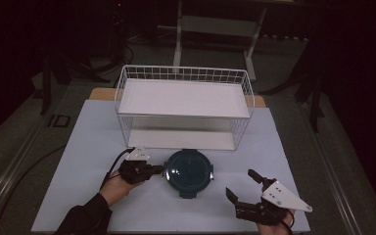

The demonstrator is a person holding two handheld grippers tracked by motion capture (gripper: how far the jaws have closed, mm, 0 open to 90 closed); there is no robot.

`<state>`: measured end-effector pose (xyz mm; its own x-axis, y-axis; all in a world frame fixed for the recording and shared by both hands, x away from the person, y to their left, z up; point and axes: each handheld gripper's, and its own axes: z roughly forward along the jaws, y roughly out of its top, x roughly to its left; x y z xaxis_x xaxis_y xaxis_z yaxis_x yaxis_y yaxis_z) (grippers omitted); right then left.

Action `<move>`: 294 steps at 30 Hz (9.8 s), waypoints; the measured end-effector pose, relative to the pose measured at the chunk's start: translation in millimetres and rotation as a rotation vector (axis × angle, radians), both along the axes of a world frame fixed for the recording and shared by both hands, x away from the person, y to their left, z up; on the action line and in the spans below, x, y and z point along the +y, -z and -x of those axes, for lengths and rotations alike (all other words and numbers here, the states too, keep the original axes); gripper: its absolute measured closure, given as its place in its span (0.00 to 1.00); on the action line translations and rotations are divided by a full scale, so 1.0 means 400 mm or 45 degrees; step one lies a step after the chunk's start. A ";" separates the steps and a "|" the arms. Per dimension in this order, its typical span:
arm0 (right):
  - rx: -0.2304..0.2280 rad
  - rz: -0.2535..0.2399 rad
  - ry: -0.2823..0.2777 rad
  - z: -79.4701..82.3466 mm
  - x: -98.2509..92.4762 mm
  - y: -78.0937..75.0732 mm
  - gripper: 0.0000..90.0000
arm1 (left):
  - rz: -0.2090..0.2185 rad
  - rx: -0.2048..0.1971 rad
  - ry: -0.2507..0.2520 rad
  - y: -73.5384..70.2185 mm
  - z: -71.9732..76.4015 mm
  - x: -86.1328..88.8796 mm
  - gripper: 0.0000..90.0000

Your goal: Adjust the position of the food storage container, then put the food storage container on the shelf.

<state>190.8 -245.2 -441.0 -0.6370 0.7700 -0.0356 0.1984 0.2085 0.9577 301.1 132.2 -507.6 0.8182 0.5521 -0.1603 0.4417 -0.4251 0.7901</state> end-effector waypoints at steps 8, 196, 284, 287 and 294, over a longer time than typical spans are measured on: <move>0.009 -0.002 -0.009 -0.003 0.000 0.002 0.12 | 0.009 0.005 0.015 0.001 -0.006 -0.027 1.00; 0.705 -0.328 -0.359 -0.384 0.063 0.063 0.63 | 0.388 0.269 -0.297 -0.117 -0.068 0.017 0.62; 0.551 -0.156 -0.125 -0.438 0.142 0.081 0.51 | 0.419 0.062 -0.222 -0.066 -0.120 0.020 0.00; 0.543 -0.158 -0.140 -0.418 0.149 0.076 0.52 | 0.398 0.032 -0.199 -0.079 -0.096 0.025 0.00; 0.532 -0.099 -0.221 -0.352 0.187 0.063 0.73 | 0.382 0.008 -0.157 -0.099 -0.038 0.036 0.00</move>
<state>331.8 -170.3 -466.0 -0.7045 0.6407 0.3052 0.5393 0.2038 0.8171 316.4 146.6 -468.1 0.7464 0.5745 -0.3360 0.4808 -0.1164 0.8691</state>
